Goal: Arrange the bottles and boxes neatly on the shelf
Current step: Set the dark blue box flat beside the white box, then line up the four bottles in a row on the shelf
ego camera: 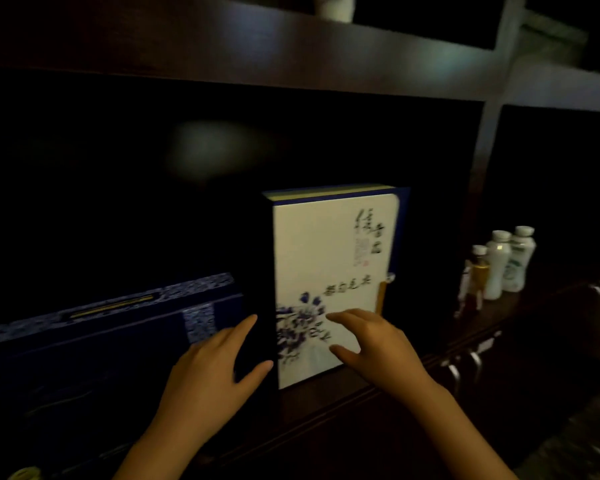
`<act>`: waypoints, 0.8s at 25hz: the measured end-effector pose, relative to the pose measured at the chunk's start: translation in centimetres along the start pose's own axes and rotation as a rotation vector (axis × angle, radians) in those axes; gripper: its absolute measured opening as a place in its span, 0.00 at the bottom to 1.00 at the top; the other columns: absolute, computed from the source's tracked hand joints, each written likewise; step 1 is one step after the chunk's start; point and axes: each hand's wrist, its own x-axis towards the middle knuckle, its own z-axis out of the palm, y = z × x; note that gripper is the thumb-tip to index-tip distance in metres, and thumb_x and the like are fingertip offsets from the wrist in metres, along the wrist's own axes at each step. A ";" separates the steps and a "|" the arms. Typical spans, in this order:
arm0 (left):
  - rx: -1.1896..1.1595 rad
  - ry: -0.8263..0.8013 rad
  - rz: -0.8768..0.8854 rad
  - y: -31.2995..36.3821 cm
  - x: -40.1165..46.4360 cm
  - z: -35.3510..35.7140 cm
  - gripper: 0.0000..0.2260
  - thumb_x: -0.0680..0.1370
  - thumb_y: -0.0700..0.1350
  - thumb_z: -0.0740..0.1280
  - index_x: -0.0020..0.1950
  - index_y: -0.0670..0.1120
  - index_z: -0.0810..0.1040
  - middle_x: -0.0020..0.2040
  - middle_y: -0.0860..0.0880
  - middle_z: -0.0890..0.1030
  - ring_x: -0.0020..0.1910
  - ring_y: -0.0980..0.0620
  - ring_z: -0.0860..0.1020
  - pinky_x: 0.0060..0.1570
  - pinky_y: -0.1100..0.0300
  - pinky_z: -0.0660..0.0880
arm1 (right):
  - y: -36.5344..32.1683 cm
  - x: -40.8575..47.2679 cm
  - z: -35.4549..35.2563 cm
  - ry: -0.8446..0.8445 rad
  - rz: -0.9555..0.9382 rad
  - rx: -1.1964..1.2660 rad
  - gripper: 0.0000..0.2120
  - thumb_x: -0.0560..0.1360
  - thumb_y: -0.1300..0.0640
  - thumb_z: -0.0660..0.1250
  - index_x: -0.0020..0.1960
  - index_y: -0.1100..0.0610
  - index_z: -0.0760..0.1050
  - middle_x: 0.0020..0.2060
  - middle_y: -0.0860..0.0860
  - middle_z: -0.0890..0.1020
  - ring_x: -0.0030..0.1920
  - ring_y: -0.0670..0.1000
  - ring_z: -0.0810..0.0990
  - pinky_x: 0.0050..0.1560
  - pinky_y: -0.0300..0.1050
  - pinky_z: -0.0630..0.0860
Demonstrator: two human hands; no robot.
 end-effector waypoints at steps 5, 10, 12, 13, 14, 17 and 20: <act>-0.156 -0.099 0.118 10.5 2.2 6.9 0.29 0.71 0.67 0.59 0.70 0.68 0.51 0.68 0.61 0.68 0.64 0.60 0.69 0.56 0.64 0.72 | 10.0 -6.6 -5.3 -0.013 0.158 -0.040 0.24 0.72 0.47 0.65 0.67 0.44 0.65 0.63 0.45 0.74 0.60 0.49 0.74 0.53 0.46 0.75; -0.302 -0.200 0.094 21.9 4.2 15.6 0.30 0.71 0.65 0.62 0.71 0.64 0.55 0.64 0.60 0.72 0.59 0.61 0.72 0.53 0.66 0.72 | 20.4 -12.9 -10.4 0.005 0.279 -0.027 0.24 0.69 0.46 0.66 0.64 0.41 0.67 0.60 0.43 0.75 0.59 0.45 0.74 0.52 0.44 0.75; -0.334 -0.176 0.051 26.4 4.6 18.6 0.30 0.70 0.64 0.63 0.70 0.63 0.58 0.61 0.59 0.74 0.57 0.61 0.73 0.52 0.64 0.74 | 24.1 -15.1 -12.5 0.040 0.304 -0.039 0.23 0.68 0.45 0.67 0.63 0.41 0.67 0.58 0.43 0.76 0.58 0.46 0.75 0.49 0.43 0.74; -0.355 -0.170 0.036 28.6 4.9 19.6 0.30 0.70 0.64 0.64 0.70 0.62 0.59 0.61 0.58 0.74 0.57 0.60 0.73 0.52 0.62 0.74 | 25.8 -15.8 -13.3 0.070 0.320 -0.037 0.24 0.68 0.45 0.68 0.63 0.42 0.68 0.58 0.43 0.76 0.57 0.46 0.76 0.47 0.41 0.73; -0.371 -0.162 0.023 30.5 5.4 20.2 0.29 0.70 0.63 0.65 0.69 0.62 0.60 0.61 0.57 0.75 0.56 0.59 0.74 0.51 0.62 0.74 | 27.3 -16.3 -14.1 0.097 0.330 -0.029 0.24 0.68 0.45 0.68 0.63 0.42 0.68 0.58 0.44 0.77 0.57 0.46 0.76 0.46 0.40 0.73; -0.371 -0.126 0.031 34.7 7.5 21.5 0.28 0.70 0.61 0.65 0.68 0.62 0.61 0.60 0.55 0.76 0.54 0.58 0.74 0.50 0.60 0.74 | 30.7 -16.7 -15.5 0.144 0.354 -0.003 0.23 0.68 0.45 0.68 0.61 0.42 0.69 0.58 0.45 0.77 0.54 0.47 0.77 0.44 0.40 0.73; -0.308 -0.073 0.061 37.1 9.8 22.6 0.28 0.70 0.61 0.65 0.68 0.60 0.62 0.61 0.54 0.76 0.57 0.55 0.75 0.50 0.58 0.74 | 33.4 -15.4 -16.0 0.170 0.369 -0.025 0.25 0.68 0.46 0.70 0.63 0.45 0.68 0.59 0.47 0.77 0.54 0.48 0.78 0.44 0.41 0.75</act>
